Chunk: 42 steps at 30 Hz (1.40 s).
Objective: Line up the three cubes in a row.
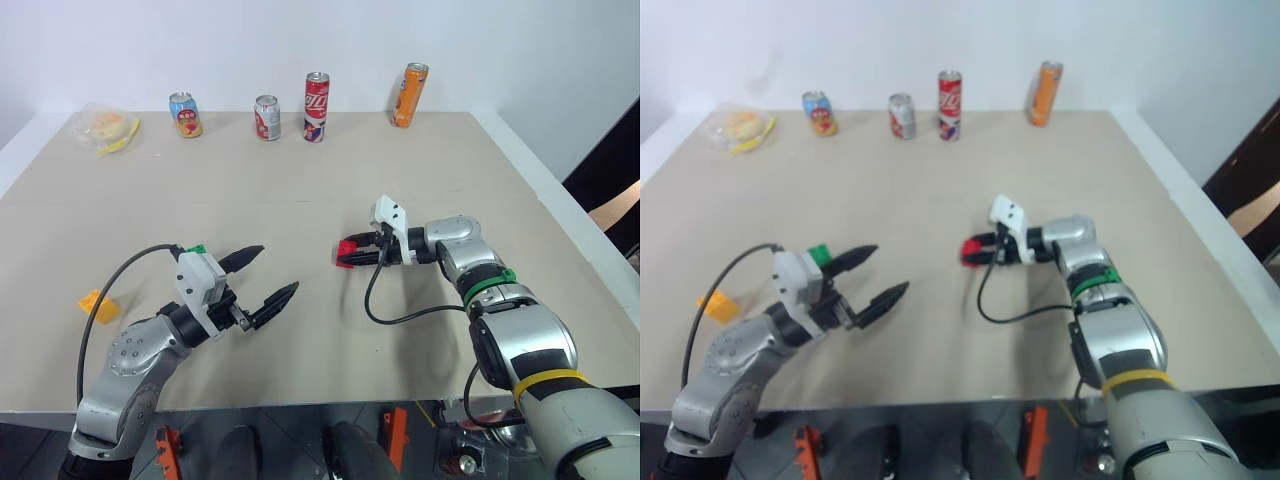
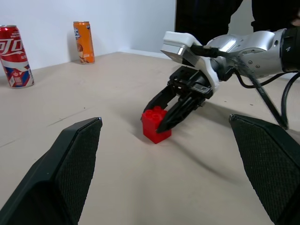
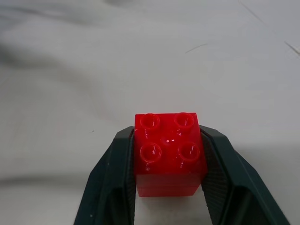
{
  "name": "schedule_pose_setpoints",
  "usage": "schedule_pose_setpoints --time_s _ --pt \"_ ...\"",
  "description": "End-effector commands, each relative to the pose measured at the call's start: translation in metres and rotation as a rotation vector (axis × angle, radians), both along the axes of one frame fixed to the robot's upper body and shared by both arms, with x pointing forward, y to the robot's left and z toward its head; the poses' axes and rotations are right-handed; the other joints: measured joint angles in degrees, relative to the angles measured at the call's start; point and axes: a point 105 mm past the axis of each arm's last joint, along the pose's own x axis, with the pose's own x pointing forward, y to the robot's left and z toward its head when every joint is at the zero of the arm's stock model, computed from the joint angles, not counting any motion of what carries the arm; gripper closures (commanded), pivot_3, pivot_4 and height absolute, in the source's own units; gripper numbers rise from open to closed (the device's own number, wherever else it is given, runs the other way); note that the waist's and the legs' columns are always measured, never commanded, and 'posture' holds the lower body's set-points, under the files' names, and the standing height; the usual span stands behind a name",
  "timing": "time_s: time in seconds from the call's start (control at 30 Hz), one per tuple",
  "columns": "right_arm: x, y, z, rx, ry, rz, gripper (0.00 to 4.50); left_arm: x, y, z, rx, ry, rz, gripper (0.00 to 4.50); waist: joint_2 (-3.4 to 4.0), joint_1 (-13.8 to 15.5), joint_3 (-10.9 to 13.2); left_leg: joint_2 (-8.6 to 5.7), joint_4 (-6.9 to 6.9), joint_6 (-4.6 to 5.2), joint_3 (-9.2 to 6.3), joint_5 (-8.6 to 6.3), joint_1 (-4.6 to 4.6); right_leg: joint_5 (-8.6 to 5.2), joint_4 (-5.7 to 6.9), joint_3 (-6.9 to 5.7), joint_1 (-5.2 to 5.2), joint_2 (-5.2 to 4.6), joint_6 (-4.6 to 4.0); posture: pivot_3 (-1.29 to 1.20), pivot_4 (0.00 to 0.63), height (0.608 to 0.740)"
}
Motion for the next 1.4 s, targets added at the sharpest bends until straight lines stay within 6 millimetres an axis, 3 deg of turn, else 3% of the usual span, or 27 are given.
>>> schedule_pose_setpoints --time_s 0.03,0.2,0.33,0.53,0.77,0.93,1.4 --pt "0.002 -0.001 0.018 0.037 -0.033 0.017 3.25 -0.005 -0.005 0.006 0.014 -0.039 -0.057 0.00 0.00 0.00 0.00 0.00 0.00 0.00 0.00 0.00 0.00 0.00 0.00 0.00 0.00 0.00 0.00 0.00 0.150 0.740" --pt "-0.011 -0.005 0.032 0.058 -0.055 0.143 3.25 -0.011 -0.007 0.002 0.087 -0.044 -0.151 0.00 0.08 -0.01 0.05 0.01 0.01 0.00 -0.01 0.00 0.00 0.00 0.00 0.00 0.00 0.04 0.00 0.00 0.150 0.740" --pt "-0.035 -0.014 0.036 0.031 -0.068 0.274 3.25 -0.017 -0.007 -0.007 0.181 -0.039 -0.258 0.00 0.12 0.05 0.07 0.04 -0.01 0.00 -0.01 0.00 0.00 -0.03 0.00 0.00 0.00 0.06 0.00 0.00 0.150 0.740" --pt "-0.078 -0.024 0.016 -0.032 -0.062 0.323 3.25 -0.018 -0.004 -0.013 0.267 -0.039 -0.362 0.00 0.18 0.19 0.10 0.02 -0.08 -0.01 -0.03 -0.03 -0.02 -0.18 0.02 -0.01 -0.02 0.02 0.02 0.00 0.150 0.740" --pt "-0.106 -0.029 0.009 -0.044 -0.026 0.297 3.25 -0.013 -0.004 -0.013 0.299 -0.038 -0.423 0.00 0.25 -0.01 0.14 0.09 -0.01 0.00 0.01 -0.02 0.06 -0.18 0.04 0.01 -0.03 0.10 -0.21 0.00 0.150 0.740" --pt "-0.113 -0.028 0.004 -0.061 -0.011 0.293 3.25 -0.013 -0.007 -0.013 0.303 -0.038 -0.446 0.00 0.25 0.01 0.14 0.12 0.09 0.00 -0.01 0.00 0.08 -0.16 0.05 0.02 0.01 0.17 -0.25 0.00 0.150 0.740" --pt "-0.107 -0.027 -0.010 -0.018 -0.027 0.293 3.25 -0.017 -0.010 -0.011 0.298 -0.031 -0.450 0.00 0.25 0.02 0.14 0.12 0.12 0.00 0.01 -0.01 0.05 -0.16 0.04 0.08 0.00 0.19 -0.24 0.00 0.150 0.740"
